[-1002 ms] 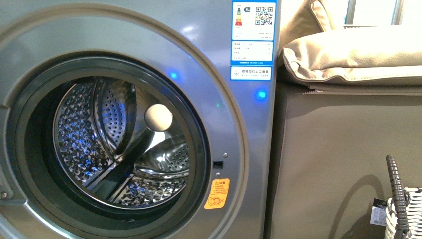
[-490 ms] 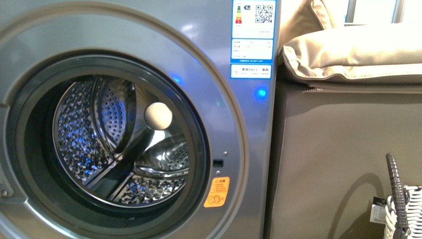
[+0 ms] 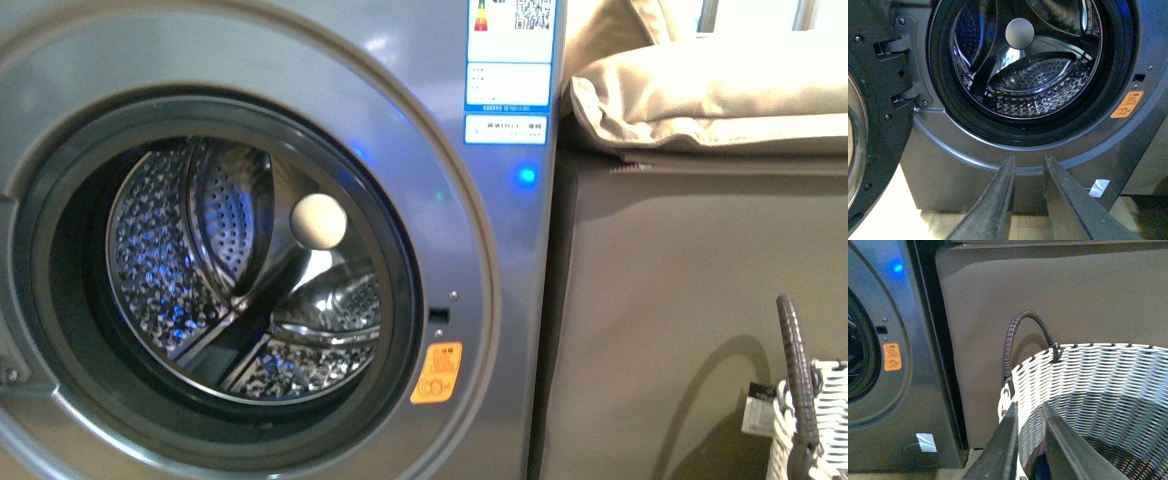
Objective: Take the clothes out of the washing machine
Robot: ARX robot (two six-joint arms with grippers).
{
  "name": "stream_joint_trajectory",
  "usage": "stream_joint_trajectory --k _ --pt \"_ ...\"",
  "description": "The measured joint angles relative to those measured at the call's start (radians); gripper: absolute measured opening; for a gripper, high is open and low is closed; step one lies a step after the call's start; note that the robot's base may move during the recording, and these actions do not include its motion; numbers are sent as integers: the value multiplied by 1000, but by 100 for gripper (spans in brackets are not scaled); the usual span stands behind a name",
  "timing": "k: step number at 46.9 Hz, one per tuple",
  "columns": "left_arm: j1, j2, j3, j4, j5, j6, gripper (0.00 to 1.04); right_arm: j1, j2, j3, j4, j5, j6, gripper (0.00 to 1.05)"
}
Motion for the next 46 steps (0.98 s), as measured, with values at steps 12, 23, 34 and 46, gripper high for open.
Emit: stream_joint_trajectory --k 12,23,34,46 --pt "0 0 0 0 0 0 66 0 0 0 0 0 0 61" --pt "0 0 0 0 0 0 100 0 0 0 0 0 0 98" --pt "0 0 0 0 0 0 98 0 0 0 0 0 0 97" --pt "0 0 0 0 0 0 98 0 0 0 0 0 0 97"
